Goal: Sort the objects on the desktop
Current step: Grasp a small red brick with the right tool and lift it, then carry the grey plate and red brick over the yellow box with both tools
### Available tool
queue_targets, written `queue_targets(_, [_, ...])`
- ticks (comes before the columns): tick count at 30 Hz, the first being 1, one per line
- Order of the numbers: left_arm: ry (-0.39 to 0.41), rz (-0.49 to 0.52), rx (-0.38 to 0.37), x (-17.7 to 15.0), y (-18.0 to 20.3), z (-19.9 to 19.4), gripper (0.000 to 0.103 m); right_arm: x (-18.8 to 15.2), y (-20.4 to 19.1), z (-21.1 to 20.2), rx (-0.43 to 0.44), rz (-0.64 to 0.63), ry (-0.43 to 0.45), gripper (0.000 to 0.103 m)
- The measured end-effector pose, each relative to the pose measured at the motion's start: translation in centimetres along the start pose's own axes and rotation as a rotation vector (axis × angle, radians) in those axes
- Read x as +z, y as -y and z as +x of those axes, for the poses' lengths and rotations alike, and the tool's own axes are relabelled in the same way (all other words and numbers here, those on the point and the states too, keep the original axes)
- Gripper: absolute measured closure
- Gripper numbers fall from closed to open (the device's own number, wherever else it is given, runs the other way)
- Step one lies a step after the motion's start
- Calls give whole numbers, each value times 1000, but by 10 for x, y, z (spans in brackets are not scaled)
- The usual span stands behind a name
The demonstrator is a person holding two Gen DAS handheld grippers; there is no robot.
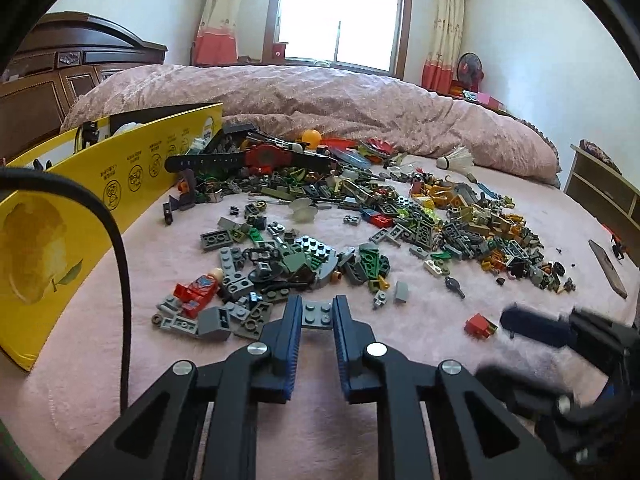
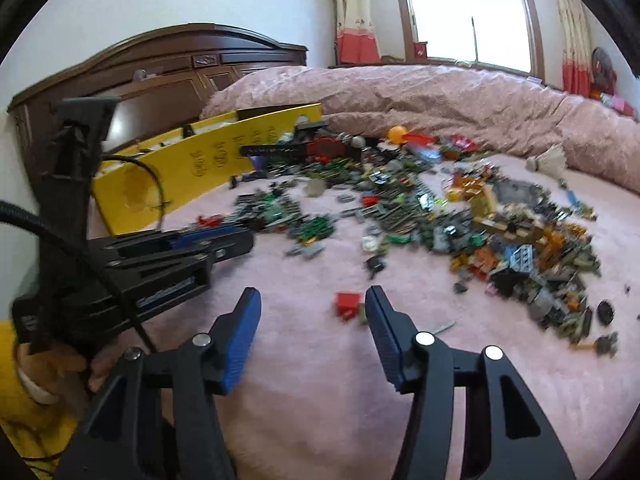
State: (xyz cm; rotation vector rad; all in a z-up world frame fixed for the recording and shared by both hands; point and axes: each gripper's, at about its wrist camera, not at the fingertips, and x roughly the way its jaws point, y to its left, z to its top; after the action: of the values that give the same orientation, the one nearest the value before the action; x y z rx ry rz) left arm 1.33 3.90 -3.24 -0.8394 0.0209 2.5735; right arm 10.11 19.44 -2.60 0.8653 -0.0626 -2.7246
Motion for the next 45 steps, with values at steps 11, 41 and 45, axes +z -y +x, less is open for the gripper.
queue_targets(11, [11, -27, -8, 2, -4, -8, 87, -1, 8, 26, -46, 25, -50, 71])
queue_targets(41, [26, -36, -10, 5, -5, -15, 87, -9, 3, 10, -58, -60, -55, 68])
queue_targets(45, [40, -42, -11, 9, -5, -22, 87, -5, -3, 4, -63, -105, -32, 87])
